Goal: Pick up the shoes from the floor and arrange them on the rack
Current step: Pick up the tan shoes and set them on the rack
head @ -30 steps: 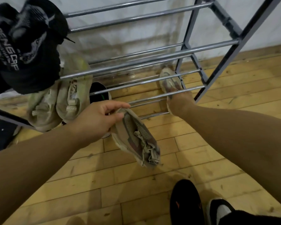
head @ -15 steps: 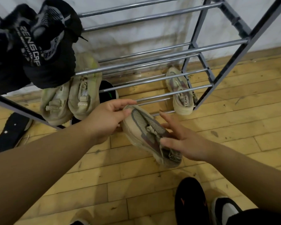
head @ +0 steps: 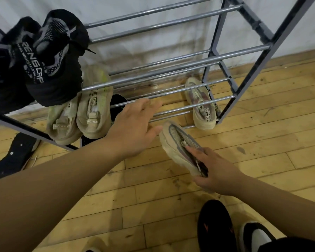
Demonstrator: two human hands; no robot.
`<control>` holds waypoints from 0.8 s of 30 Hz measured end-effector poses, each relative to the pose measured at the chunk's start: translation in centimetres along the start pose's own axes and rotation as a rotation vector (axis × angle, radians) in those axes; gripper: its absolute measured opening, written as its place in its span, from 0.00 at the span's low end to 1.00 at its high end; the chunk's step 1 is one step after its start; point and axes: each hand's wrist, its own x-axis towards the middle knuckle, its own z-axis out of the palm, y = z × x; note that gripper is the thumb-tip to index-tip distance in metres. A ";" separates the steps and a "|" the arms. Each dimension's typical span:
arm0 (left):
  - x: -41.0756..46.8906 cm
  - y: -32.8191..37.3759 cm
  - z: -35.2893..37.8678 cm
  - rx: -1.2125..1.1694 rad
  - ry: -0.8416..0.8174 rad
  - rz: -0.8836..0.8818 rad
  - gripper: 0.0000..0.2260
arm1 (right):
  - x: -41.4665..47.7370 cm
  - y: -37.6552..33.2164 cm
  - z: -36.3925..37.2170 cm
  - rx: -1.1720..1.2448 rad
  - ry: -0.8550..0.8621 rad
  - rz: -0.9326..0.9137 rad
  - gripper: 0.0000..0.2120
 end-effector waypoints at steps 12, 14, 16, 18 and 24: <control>0.6 -2.2 2.5 0.147 -0.241 -0.077 0.36 | 14.4 -2.5 -4.4 -0.168 0.146 0.161 0.37; 0.6 -2.2 2.4 0.128 -0.245 -0.073 0.36 | 16.4 -2.9 -5.6 -0.190 0.149 0.218 0.36; 0.7 -2.2 2.4 0.120 -0.239 -0.071 0.37 | 17.4 -3.2 -6.1 -0.287 0.147 0.271 0.34; 0.7 -2.4 2.5 0.125 -0.231 -0.064 0.37 | 17.6 -3.0 -5.5 -0.369 0.131 0.240 0.31; 0.7 -2.6 3.0 0.162 -0.205 -0.056 0.38 | 17.0 -2.8 -4.8 -0.258 0.119 0.214 0.34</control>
